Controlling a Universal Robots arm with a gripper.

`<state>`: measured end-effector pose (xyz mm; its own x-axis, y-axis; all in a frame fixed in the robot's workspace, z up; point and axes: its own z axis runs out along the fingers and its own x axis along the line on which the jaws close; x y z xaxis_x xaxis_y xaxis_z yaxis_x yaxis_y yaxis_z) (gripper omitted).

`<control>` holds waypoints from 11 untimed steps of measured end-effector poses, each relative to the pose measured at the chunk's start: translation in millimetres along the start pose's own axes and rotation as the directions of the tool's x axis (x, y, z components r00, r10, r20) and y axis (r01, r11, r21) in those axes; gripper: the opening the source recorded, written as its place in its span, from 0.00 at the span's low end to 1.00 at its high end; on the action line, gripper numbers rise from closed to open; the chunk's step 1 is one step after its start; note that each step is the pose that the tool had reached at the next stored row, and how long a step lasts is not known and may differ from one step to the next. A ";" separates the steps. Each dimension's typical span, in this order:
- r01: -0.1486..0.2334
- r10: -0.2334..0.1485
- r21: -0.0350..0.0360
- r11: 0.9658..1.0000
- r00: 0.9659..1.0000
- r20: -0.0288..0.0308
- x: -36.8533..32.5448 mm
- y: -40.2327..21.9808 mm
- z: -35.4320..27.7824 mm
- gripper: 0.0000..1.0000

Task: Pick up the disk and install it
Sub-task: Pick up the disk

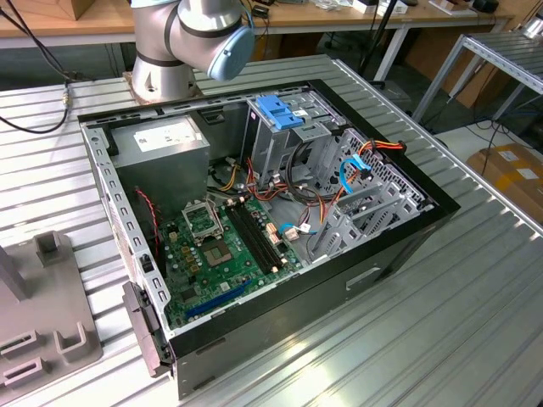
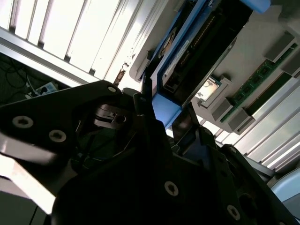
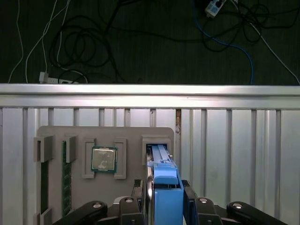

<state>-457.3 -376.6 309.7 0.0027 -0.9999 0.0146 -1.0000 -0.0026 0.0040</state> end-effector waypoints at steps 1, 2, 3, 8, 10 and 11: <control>0.000 0.000 0.000 1.000 1.000 0.000 0.0 -1.1 0.1 0.44; 0.000 0.000 0.000 1.000 1.000 0.000 0.0 -1.3 0.1 0.44; 0.000 0.000 0.000 1.000 1.000 0.000 0.0 -1.3 0.0 0.44; 0.000 0.000 0.000 1.000 1.000 0.000 0.0 -1.6 0.0 0.36; 0.000 0.000 0.000 1.000 1.000 0.000 0.0 -1.7 0.0 0.36; 0.000 0.000 0.000 1.000 1.000 0.000 0.0 -1.7 0.0 0.36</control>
<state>-455.6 -376.6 309.7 0.0025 -0.9999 0.0146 -1.0000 -0.0025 0.0039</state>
